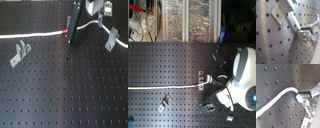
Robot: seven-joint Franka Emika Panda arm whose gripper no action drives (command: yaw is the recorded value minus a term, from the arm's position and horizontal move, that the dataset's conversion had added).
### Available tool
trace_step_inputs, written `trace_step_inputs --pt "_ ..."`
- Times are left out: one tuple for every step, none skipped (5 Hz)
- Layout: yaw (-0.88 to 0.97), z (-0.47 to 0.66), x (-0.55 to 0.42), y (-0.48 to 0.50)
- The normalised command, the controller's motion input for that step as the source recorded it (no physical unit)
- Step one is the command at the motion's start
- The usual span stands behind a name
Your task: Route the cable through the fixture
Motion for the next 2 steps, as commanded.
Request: trace_step_inputs --pt "0.21 0.00 -0.123 0.175" --pt "0.00 0.00 -0.019 0.028"
